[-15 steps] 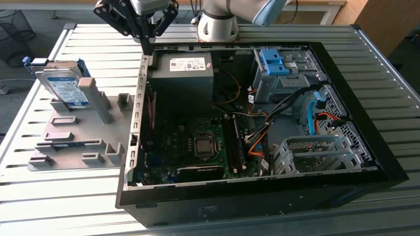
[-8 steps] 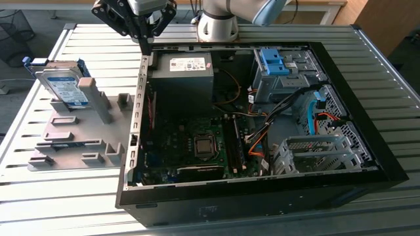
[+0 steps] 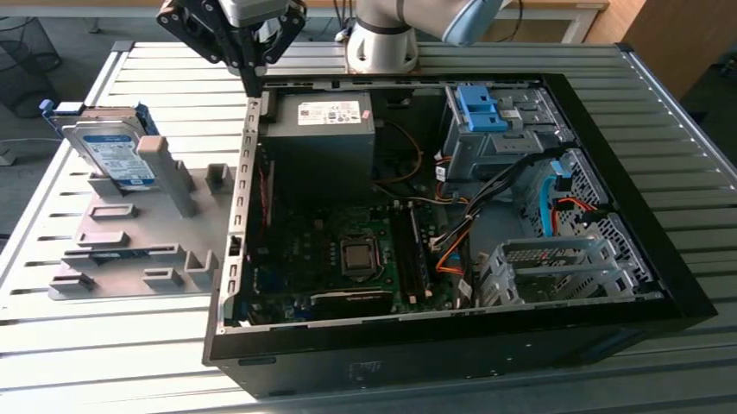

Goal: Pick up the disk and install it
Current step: 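Reach for the disk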

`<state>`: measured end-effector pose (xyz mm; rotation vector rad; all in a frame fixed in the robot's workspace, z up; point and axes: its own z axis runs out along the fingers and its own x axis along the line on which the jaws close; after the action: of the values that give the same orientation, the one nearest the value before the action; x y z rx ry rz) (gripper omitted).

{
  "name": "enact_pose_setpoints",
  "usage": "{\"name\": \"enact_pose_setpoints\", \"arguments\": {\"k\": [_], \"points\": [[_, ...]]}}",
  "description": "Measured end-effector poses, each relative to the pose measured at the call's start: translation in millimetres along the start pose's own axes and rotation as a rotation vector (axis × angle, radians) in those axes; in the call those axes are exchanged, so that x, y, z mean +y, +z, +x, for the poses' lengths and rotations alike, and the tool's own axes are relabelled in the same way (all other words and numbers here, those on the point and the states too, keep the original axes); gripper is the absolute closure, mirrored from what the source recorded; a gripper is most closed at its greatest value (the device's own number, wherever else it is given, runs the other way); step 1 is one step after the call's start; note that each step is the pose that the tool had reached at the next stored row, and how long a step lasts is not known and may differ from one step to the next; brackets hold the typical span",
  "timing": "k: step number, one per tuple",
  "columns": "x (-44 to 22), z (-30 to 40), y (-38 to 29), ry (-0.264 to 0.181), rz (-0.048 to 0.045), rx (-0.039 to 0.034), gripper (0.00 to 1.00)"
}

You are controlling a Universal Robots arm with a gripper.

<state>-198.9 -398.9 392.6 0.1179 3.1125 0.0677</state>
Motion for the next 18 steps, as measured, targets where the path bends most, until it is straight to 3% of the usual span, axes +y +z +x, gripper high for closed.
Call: {"name": "enact_pose_setpoints", "arguments": {"k": [18], "points": [[-0.5,7.0,0.0,0.0,0.0001,0.0,0.89]]}}
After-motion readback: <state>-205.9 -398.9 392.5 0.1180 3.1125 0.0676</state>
